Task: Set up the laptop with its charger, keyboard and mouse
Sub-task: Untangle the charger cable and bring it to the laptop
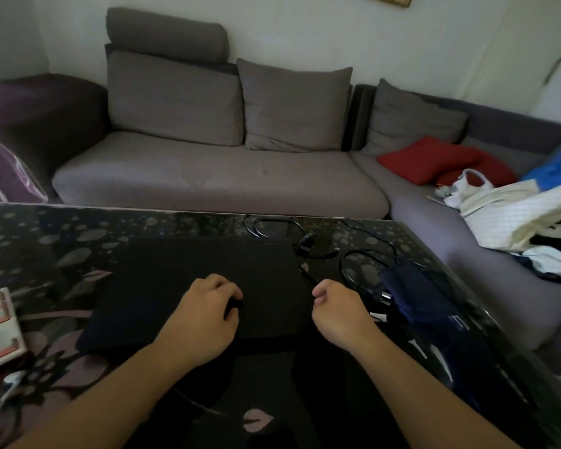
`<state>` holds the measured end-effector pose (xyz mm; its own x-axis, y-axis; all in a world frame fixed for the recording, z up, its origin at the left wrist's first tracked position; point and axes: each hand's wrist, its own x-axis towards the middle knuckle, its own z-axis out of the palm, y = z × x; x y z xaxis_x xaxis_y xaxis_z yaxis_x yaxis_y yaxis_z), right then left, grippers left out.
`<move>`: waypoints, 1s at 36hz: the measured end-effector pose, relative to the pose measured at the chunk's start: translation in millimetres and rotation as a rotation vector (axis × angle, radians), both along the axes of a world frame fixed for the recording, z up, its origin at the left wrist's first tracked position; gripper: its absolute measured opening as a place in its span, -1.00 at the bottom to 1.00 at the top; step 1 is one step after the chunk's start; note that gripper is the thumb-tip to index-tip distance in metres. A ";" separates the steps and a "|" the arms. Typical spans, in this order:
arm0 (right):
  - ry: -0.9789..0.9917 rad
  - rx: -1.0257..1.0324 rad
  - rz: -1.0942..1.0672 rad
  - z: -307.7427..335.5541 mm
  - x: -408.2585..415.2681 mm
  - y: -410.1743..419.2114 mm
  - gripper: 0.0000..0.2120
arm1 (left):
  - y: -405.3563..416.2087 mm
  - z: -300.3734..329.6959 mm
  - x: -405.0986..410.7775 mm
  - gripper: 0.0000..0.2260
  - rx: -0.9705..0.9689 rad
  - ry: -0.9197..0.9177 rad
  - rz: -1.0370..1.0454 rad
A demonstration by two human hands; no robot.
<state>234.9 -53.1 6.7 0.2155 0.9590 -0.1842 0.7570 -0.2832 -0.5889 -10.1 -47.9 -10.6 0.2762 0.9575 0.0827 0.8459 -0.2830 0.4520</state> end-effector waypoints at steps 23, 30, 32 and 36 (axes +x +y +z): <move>-0.160 0.324 -0.334 0.0 57.8 225.1 -0.90 | 49.2 -14.0 50.6 -0.62 0.051 0.018 -0.068; 0.433 0.569 -0.504 35.8 73.8 225.0 -0.90 | 48.2 -11.3 51.7 -0.62 0.036 0.050 -0.068; 0.455 0.647 -0.457 55.5 78.4 218.7 -0.82 | 46.6 -9.9 51.0 -0.62 0.034 0.058 -0.068; 0.343 0.868 -0.316 104.2 89.6 200.7 -0.72 | 41.5 -4.9 50.8 -0.66 0.014 0.062 -0.069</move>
<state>324.5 147.6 110.9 0.5515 0.6984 0.4562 0.4700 0.1916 -0.8616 40.7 -6.5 -15.5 0.3469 0.9347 0.0770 0.8503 -0.3481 0.3948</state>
